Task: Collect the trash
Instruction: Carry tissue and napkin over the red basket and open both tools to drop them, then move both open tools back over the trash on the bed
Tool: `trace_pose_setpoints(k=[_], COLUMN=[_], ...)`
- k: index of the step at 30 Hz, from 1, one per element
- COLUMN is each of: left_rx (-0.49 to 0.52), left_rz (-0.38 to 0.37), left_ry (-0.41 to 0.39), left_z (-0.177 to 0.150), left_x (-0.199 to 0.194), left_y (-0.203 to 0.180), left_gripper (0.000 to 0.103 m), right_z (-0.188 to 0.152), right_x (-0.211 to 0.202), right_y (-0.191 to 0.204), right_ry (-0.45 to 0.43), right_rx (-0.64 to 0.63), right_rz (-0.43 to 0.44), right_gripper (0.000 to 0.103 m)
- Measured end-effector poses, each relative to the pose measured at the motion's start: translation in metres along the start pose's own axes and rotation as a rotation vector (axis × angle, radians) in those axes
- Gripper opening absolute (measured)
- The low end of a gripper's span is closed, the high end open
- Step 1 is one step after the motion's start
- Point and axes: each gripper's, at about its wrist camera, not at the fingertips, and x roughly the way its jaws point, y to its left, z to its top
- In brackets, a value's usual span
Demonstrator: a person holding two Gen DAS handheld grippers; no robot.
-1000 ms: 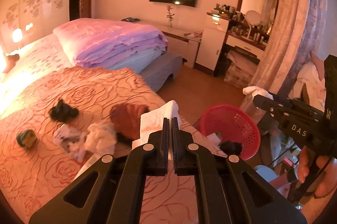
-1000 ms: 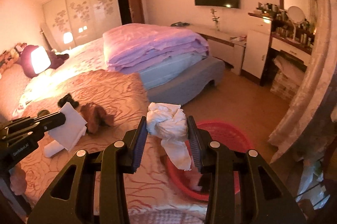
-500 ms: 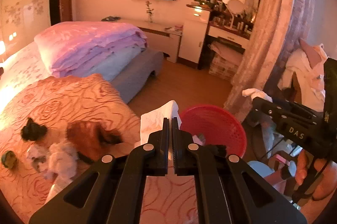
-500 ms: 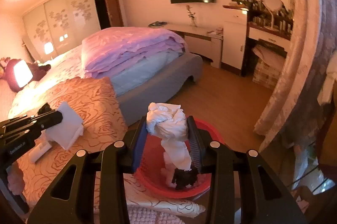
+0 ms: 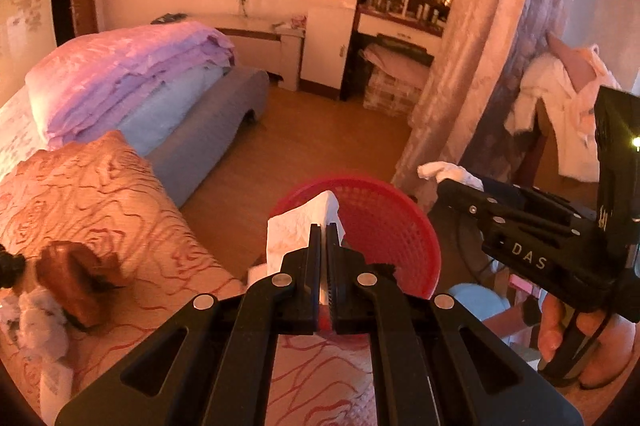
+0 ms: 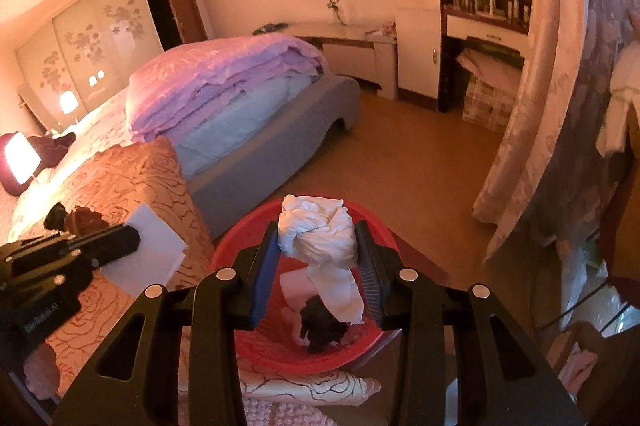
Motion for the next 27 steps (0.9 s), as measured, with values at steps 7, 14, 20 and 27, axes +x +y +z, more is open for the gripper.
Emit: trace_pose_setpoints(k=[7,14,20,27], left_rx=[0.008,0.0,-0.006,-0.026], left_rz=[-0.035,-0.059,-0.05,-0.028], left_ry=[0.064,0.109,0.089,0.072], left_z=[-0.004,-0.009,-0.012,-0.013], left_x=[0.033,0.05,0.047,0.039], left_y=[-0.011,-0.011,-0.006,0.0], left_gripper=[0.003,0.01,0.041,0.056], right_z=[-0.008,-0.012,-0.015,-0.014], right_x=[0.019,0.032,0.036,0.033], right_y=[-0.009,-0.017,-0.014,-0.014], right_ry=[0.048,0.083,0.096,0.086], right_rx=[0.022,0.045,0.038,0.046], right_rz=[-0.015,-0.021,-0.02,-0.027], right_gripper=[0.038,0.038,0.039,0.05])
